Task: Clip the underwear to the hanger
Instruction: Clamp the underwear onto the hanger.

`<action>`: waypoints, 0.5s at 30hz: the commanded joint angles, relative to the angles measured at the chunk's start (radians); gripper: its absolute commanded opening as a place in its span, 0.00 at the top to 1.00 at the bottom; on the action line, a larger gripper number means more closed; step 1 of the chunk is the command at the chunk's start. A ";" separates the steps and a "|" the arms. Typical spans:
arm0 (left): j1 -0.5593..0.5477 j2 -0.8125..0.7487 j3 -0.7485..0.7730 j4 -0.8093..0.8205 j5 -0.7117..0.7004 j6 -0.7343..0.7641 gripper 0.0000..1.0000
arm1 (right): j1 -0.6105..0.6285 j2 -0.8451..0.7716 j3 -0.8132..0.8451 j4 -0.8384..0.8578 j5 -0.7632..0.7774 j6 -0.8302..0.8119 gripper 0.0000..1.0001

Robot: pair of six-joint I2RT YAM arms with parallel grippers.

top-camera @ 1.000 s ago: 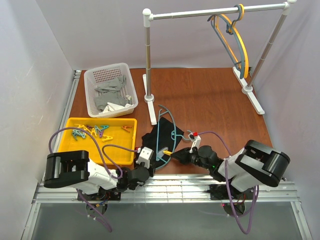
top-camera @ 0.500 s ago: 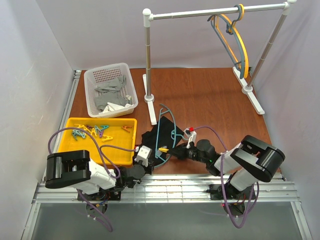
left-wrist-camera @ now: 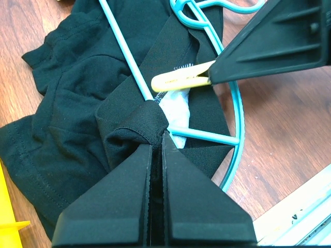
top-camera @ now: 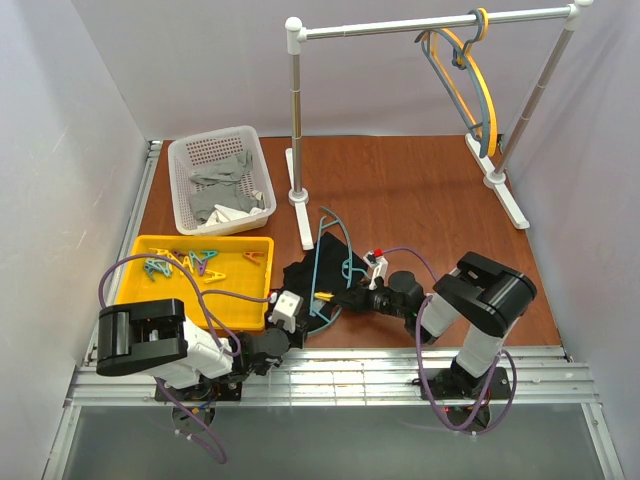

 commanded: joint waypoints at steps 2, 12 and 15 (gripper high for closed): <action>0.008 -0.006 -0.019 0.008 -0.005 -0.008 1.00 | -0.007 0.079 0.032 0.162 -0.055 0.042 0.99; 0.009 -0.027 -0.042 0.013 0.000 -0.014 1.00 | -0.024 0.151 0.078 0.229 -0.071 0.071 0.99; 0.009 -0.041 -0.049 0.007 0.000 -0.020 1.00 | -0.030 0.174 0.092 0.257 -0.077 0.088 0.99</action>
